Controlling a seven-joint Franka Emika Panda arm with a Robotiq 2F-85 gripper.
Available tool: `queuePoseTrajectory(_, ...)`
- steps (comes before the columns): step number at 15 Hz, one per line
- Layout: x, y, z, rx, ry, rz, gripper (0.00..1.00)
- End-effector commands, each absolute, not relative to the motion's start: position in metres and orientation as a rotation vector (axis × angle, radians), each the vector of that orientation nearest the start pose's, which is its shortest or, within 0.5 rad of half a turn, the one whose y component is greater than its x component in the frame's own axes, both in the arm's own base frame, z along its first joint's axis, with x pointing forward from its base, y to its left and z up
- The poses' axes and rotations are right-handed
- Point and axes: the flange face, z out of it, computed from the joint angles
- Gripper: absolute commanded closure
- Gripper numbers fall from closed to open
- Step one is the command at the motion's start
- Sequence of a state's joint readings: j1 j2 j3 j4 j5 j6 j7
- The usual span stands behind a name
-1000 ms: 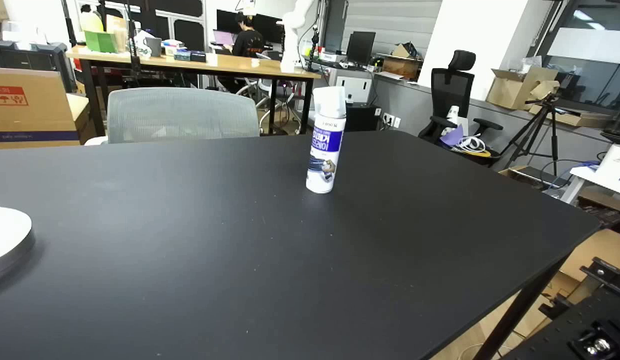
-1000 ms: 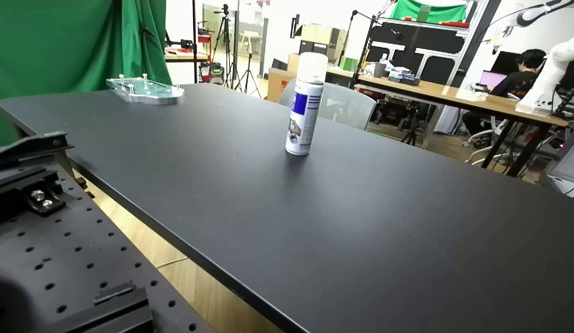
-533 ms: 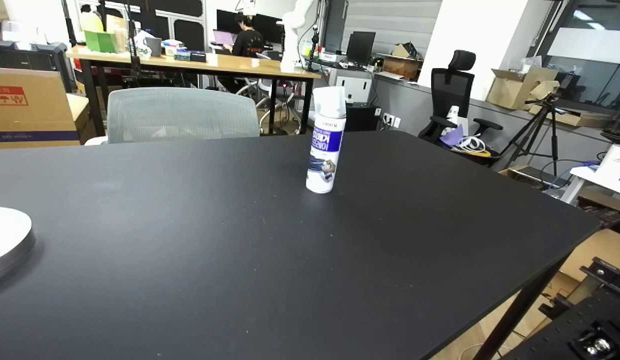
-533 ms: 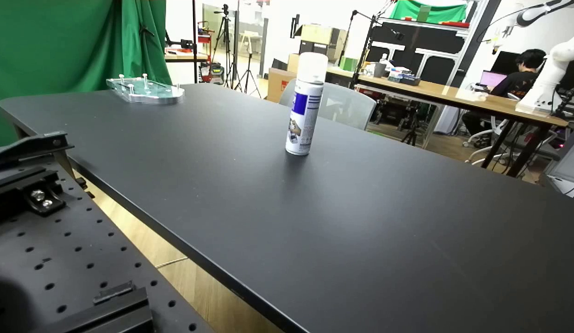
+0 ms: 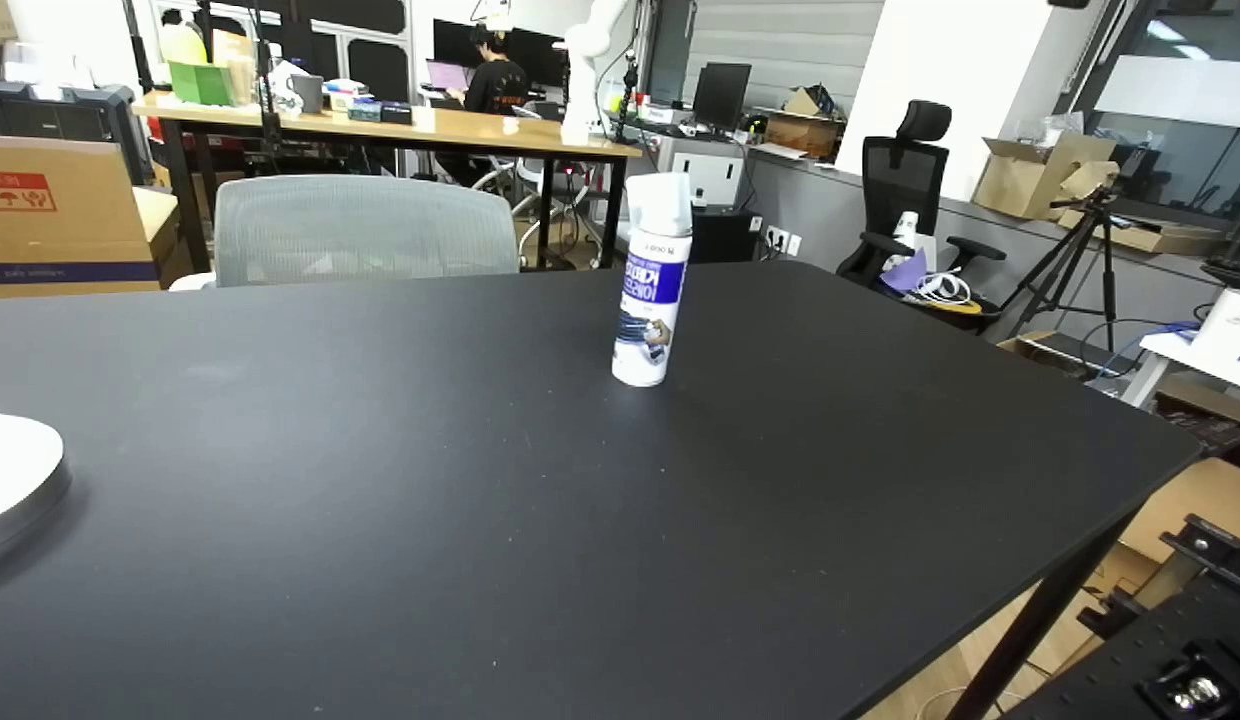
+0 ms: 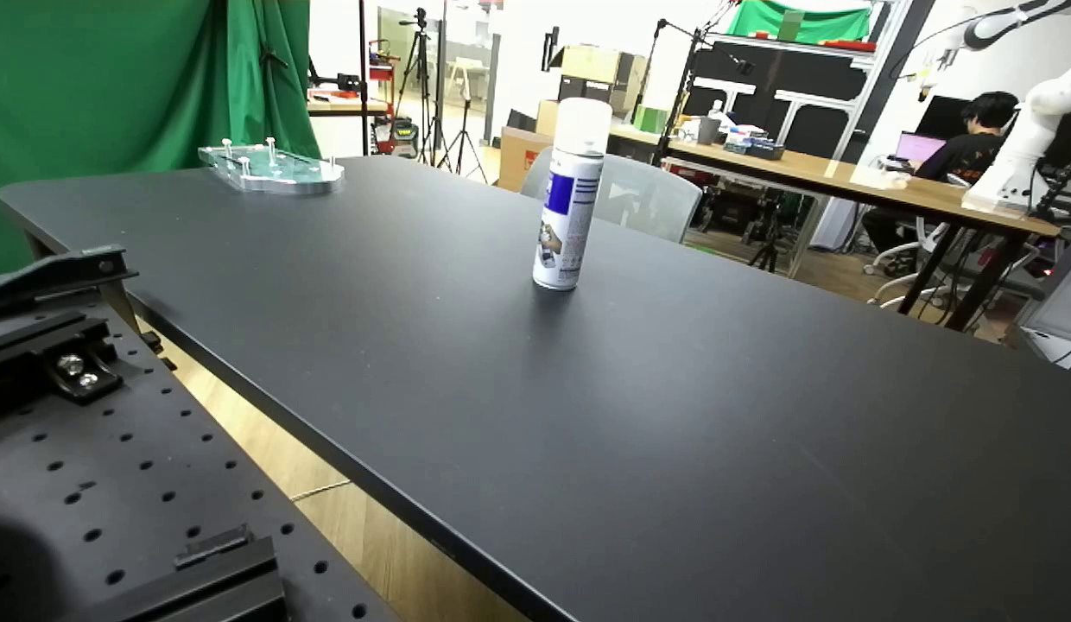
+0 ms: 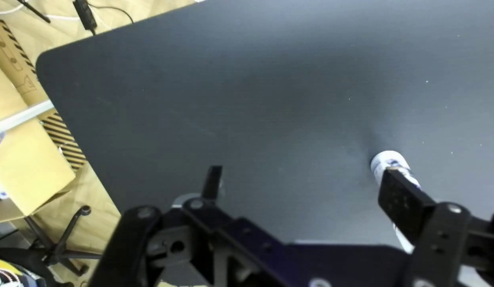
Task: Remove the lid from the spray can
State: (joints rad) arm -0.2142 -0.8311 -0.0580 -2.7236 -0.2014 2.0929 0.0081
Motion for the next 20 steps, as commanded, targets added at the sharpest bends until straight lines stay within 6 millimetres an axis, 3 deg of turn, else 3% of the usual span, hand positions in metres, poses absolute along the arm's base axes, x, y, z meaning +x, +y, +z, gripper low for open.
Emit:
queuePoseTrajectory(1, 0.349, -0.091, 0.463, -3.303, 0.169, -0.387, 0.0)
queuePoseTrajectory(5, 0.393, -0.073, 0.438, -3.263, -0.063, -0.485, 0.0)
queuePoseTrajectory(12, 0.455, -0.033, 0.406, -3.077, -0.669, -0.35, 0.0)
queuePoseTrajectory(14, 0.473, -0.031, 0.404, -3.073, -0.721, -0.325, 0.0)
queuePoseTrajectory(15, 0.45, -0.029, 0.401, -3.086, -0.672, -0.36, 0.0)
queuePoseTrajectory(17, 0.465, -0.029, 0.398, -3.086, -0.705, -0.34, 0.0)
queuePoseTrajectory(20, 0.469, -0.029, 0.394, -3.097, -0.722, -0.302, 0.0)
